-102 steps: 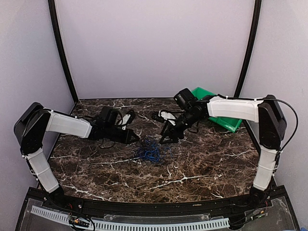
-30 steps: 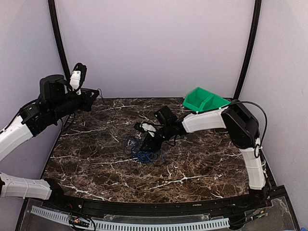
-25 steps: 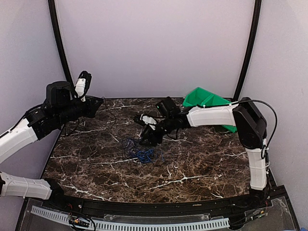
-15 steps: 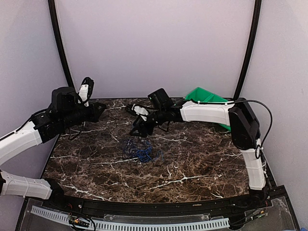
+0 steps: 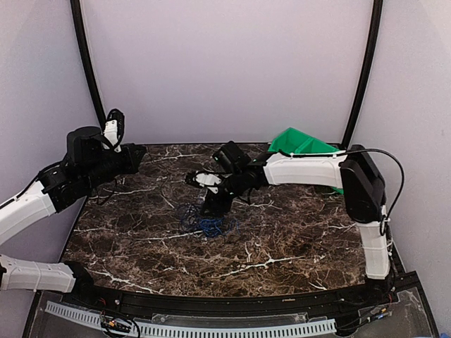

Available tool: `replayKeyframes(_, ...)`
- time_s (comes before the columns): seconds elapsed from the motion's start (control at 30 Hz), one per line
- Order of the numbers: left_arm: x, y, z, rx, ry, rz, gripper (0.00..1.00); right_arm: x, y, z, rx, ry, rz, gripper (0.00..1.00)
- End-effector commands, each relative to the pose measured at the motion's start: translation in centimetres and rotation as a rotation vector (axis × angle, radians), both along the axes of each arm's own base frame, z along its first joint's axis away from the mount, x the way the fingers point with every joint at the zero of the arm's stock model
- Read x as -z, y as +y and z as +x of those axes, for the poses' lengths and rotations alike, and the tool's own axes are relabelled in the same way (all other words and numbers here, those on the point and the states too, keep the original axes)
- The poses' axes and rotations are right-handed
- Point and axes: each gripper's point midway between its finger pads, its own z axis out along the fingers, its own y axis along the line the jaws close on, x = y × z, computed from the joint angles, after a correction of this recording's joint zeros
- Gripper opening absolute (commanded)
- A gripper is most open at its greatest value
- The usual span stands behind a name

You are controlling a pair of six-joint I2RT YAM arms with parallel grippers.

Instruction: Untangle the cables

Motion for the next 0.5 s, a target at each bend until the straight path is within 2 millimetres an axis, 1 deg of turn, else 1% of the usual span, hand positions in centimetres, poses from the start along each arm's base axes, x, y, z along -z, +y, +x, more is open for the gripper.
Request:
replayKeyframes(0.0, -1.1, 0.7, 0.2, -0.023, -0.037, 0.019, 0.0, -3.4, -4.5, -2.4, -0.054, -0.04, -0.051, 0.72)
replayKeyframes(0.07, -0.9, 0.4, 0.3, -0.013, -0.036, 0.017, 0.0, -3.4, -6.2, -3.6, -0.085, -0.006, -0.081, 0.72)
replayKeyframes(0.13, -0.9, 0.2, 0.3, -0.005, -0.041, 0.012, 0.0, -3.6, -7.3, -5.2, -0.135, 0.047, -0.088, 0.71)
replayKeyframes(0.2, -1.1, 0.1, 0.3, -0.002, -0.051, 0.01, 0.0, -3.9, -7.8, -7.3, -0.215, 0.124, -0.076, 0.7)
replayKeyframes(0.23, -1.1, 0.1, 0.4, 0.0, -0.053, 0.013, 0.0, -4.3, -7.9, -7.9, -0.241, 0.14, -0.067, 0.69)
replayKeyframes(0.27, -1.2, 0.1, 0.4, 0.001, -0.056, 0.013, 0.0, -4.6, -7.8, -7.9, -0.237, 0.142, -0.06, 0.69)
replayKeyframes(0.33, -1.5, 0.0, 0.4, 0.005, -0.063, 0.012, 0.0, -5.4, -7.1, -6.8, -0.197, 0.101, -0.034, 0.68)
replayKeyframes(0.47, -1.8, -0.2, 0.3, 0.017, -0.066, 0.008, 0.0, -7.9, -4.9, -3.5, -0.131, 0.002, 0.01, 0.68)
